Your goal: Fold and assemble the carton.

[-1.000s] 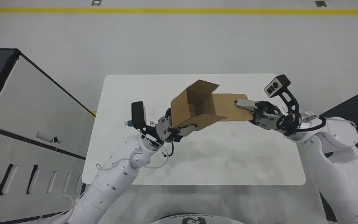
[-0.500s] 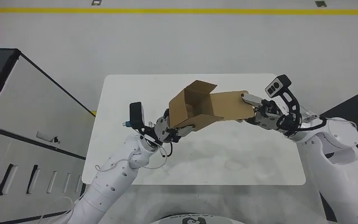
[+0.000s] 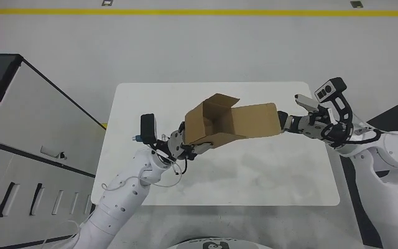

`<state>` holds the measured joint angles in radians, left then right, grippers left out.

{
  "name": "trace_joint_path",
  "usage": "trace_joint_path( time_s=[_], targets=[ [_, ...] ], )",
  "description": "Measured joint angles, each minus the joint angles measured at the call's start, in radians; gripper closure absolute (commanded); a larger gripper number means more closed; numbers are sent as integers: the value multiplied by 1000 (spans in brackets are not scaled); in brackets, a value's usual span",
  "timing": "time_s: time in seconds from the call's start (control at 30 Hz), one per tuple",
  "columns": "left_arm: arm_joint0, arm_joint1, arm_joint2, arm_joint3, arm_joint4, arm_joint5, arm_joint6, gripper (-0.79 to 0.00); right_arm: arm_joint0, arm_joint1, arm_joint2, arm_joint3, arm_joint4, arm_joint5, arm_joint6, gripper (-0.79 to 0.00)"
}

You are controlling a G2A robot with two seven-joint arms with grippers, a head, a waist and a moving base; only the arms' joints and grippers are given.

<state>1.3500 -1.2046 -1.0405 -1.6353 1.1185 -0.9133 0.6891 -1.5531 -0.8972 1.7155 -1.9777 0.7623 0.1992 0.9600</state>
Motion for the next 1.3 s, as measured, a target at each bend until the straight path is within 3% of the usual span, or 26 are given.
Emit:
trace_joint_path(
  time_s=[0.17,0.4,0.43,0.47,0.5,0.53,0.83,1.1,1.3],
  targets=[
    [0,0,0,1,3,-5,2,0,1,0,0,-2,-2,-2,-3,-785],
    [6,6,-16,-17,-15,-38,-63,0,31,7,31,-27,-122,-104,54,-785],
    [6,8,-21,-19,-15,-49,-72,0,38,8,30,-25,-127,-110,75,-625],
    [6,9,-25,-21,-15,-60,-81,0,46,11,29,-21,-136,-109,103,-329],
    [6,10,-29,-24,-19,-74,-89,0,54,13,32,-16,-158,-106,132,-132],
    [6,11,-31,-28,-26,-85,-88,0,55,14,33,-15,-170,-104,137,0],
    [10,11,-29,-50,-44,-88,-124,0,64,15,26,-33,-202,-113,122,0],
    [9,25,-20,-68,-87,-99,-186,0,203,22,-31,-10,-232,-81,172,0],
    [6,31,-11,-69,-100,-99,-203,0,205,22,-32,-9,-230,-81,173,0]
  ],
)
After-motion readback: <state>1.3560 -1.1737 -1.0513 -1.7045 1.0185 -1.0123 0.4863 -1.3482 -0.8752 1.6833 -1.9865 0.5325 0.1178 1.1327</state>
